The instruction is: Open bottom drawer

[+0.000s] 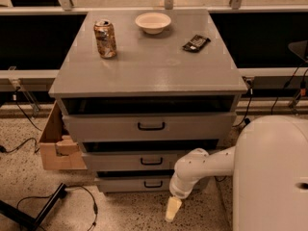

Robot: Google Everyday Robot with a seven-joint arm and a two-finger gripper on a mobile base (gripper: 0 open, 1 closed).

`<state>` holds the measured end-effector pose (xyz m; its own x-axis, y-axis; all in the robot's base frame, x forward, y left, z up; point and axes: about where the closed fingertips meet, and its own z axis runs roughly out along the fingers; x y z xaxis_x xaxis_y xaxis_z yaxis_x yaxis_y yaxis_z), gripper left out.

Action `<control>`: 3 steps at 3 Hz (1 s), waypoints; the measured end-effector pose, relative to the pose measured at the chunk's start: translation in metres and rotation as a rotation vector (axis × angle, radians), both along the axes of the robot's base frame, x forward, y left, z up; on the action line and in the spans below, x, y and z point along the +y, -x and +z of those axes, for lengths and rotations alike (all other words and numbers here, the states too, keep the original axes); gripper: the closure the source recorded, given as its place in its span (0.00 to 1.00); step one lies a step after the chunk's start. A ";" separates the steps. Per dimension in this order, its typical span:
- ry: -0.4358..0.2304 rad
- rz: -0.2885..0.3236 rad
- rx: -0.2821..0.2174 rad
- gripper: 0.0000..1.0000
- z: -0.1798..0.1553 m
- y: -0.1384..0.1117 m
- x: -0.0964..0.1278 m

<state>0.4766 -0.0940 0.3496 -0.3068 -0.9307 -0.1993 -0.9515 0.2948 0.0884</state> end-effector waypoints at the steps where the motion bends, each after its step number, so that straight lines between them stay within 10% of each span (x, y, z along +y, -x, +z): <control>1: 0.000 0.001 0.001 0.00 0.000 0.000 0.000; 3: 0.030 0.052 -0.038 0.00 -0.020 -0.011 -0.008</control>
Offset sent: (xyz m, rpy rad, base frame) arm 0.0243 -0.0105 -0.0550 -0.1038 -0.0326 0.0348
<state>0.4880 -0.1016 0.3299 -0.2504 -0.9509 -0.1816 -0.9681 0.2466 0.0435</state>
